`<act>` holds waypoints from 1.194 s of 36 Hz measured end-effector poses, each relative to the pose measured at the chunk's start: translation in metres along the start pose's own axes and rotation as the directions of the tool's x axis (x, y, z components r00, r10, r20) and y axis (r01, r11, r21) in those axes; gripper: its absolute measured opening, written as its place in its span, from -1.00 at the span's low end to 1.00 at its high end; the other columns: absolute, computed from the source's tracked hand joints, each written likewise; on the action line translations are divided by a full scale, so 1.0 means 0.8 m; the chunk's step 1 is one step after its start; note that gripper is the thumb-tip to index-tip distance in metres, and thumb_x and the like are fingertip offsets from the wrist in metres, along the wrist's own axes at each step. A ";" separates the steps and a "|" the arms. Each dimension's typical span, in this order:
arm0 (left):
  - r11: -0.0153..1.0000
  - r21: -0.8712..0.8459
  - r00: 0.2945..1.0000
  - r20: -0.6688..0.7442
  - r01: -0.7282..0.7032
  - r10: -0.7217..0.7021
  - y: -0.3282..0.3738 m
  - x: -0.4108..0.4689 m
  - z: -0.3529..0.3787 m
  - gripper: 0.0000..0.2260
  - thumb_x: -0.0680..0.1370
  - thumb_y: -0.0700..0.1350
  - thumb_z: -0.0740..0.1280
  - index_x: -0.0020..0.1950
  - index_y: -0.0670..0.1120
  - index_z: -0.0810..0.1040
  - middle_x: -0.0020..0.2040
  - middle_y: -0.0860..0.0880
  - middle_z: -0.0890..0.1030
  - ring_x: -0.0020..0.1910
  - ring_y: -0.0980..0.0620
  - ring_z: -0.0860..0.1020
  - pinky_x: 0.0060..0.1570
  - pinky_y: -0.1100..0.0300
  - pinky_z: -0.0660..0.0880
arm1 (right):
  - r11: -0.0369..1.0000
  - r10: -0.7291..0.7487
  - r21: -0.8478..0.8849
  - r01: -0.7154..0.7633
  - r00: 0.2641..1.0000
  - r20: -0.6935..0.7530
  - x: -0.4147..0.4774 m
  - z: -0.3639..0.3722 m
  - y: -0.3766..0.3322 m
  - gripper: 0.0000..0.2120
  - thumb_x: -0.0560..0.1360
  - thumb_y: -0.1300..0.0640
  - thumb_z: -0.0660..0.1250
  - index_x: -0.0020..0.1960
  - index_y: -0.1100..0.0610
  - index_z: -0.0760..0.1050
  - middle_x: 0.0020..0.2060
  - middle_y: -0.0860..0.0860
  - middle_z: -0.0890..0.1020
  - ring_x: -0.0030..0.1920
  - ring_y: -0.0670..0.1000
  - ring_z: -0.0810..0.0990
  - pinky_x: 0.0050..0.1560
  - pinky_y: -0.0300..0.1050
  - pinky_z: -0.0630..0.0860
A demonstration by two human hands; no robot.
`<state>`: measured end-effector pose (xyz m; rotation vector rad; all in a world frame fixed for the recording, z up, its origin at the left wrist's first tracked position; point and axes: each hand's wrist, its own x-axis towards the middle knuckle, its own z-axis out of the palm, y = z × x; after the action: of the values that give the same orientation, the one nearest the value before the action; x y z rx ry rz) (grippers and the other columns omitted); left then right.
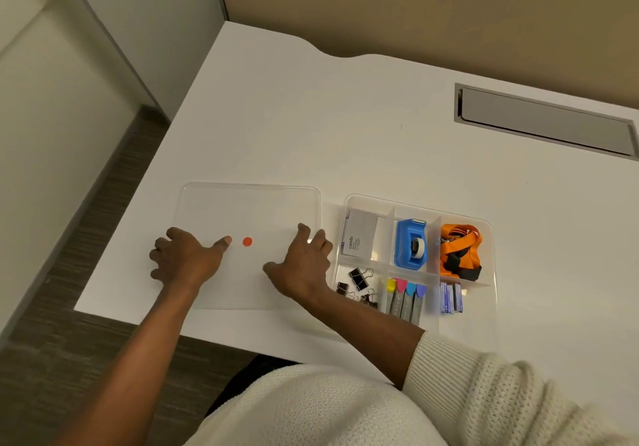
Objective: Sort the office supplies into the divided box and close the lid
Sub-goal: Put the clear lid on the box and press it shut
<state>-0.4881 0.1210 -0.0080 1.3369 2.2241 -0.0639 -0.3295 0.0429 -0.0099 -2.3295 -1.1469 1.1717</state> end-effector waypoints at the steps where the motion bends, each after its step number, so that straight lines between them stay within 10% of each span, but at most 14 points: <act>1: 1.000 -0.004 1.000 -0.002 0.002 -0.002 -0.001 0.002 -0.001 -0.11 0.41 0.28 0.52 0.49 -0.26 0.28 0.46 -0.34 0.36 0.45 -0.35 0.35 0.35 -0.32 0.39 | 1.000 0.011 0.030 -0.010 1.000 -0.020 0.000 0.000 -0.001 -0.09 0.38 0.01 0.52 0.56 0.12 0.08 0.50 0.23 0.16 0.51 0.28 0.10 0.45 0.23 0.28; 14: 0.988 -0.129 0.991 -0.094 0.079 -0.091 -0.008 0.034 -0.037 0.16 0.30 0.30 0.60 0.62 -0.23 0.07 0.64 -0.34 0.04 0.63 -0.37 0.00 0.47 -0.43 0.19 | 0.925 -0.101 0.349 0.150 0.983 -0.154 -0.015 -0.054 -0.028 -0.16 0.34 -0.30 0.50 0.52 -0.09 0.31 0.35 -0.02 0.29 0.46 0.01 0.21 0.47 0.14 0.34; 22: 0.983 -0.149 0.990 -0.098 -0.111 0.097 0.029 -0.011 -0.025 -0.08 0.28 0.35 0.58 0.40 -0.23 0.43 0.37 -0.31 0.38 0.38 -0.32 0.34 0.08 -0.20 0.51 | 0.948 -0.127 0.224 0.224 0.917 -0.379 -0.038 -0.114 0.027 -0.21 0.39 -0.22 0.54 0.53 -0.05 0.35 0.25 -0.06 0.32 0.37 -0.01 0.32 0.28 -0.13 0.38; 29: 0.929 -0.194 0.950 -0.056 -0.314 0.309 0.054 -0.077 0.009 -0.23 0.39 0.30 0.52 0.41 -0.15 0.46 0.30 -0.21 0.49 0.34 -0.24 0.43 0.29 -0.14 0.48 | 0.973 0.007 0.203 0.107 0.871 -0.492 -0.057 -0.151 0.110 -0.24 0.37 -0.22 0.57 0.49 -0.05 0.42 0.35 0.03 0.38 0.37 0.00 0.34 0.30 -0.08 0.35; 43: 0.829 -0.133 0.808 0.188 -0.542 0.559 0.121 -0.194 0.093 -0.32 0.47 0.23 0.49 0.44 -0.13 0.44 0.26 -0.11 0.52 0.18 -0.15 0.57 0.11 0.01 0.57 | 0.976 0.185 0.207 -0.071 0.773 -0.606 -0.093 -0.221 0.266 -0.40 0.36 -0.24 0.56 0.31 -0.03 0.56 0.23 0.05 0.51 0.24 0.06 0.46 0.14 -0.13 0.42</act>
<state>-0.3197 0.0218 0.0231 1.7886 1.5674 0.0803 -0.1072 -0.1343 0.0217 -2.3960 -0.6203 0.4210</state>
